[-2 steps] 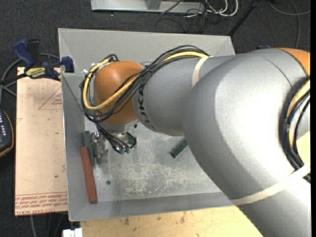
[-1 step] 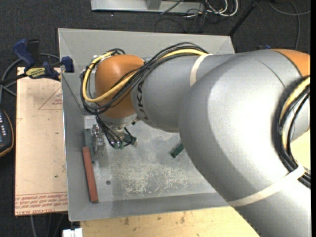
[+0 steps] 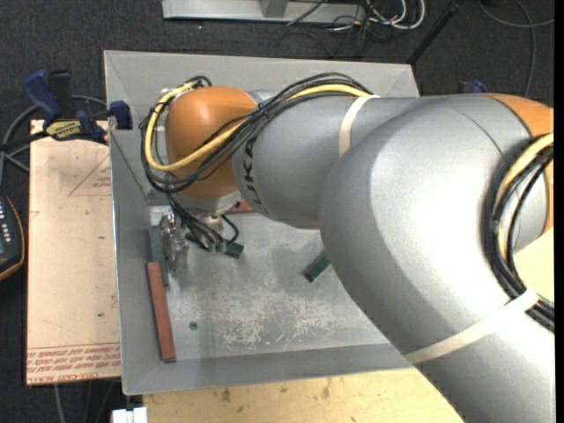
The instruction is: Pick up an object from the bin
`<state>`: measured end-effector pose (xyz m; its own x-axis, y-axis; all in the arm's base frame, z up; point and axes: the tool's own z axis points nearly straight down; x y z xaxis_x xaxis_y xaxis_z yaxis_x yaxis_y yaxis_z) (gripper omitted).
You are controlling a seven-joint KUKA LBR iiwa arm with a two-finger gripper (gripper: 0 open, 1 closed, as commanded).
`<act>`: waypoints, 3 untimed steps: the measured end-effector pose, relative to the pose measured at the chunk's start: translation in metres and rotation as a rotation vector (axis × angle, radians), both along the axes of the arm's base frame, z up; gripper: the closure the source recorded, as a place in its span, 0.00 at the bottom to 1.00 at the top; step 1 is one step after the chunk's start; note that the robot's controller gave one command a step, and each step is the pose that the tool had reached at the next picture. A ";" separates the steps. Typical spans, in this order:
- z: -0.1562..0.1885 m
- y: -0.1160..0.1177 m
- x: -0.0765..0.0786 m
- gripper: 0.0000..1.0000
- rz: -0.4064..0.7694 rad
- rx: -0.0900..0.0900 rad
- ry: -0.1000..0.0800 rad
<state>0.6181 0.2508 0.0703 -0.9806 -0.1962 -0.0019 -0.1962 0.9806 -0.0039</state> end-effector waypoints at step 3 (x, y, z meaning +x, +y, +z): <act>0.001 0.000 0.031 1.00 -0.042 0.003 -0.002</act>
Offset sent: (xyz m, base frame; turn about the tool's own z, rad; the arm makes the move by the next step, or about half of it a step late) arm 0.0056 0.0023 -0.0003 -0.1099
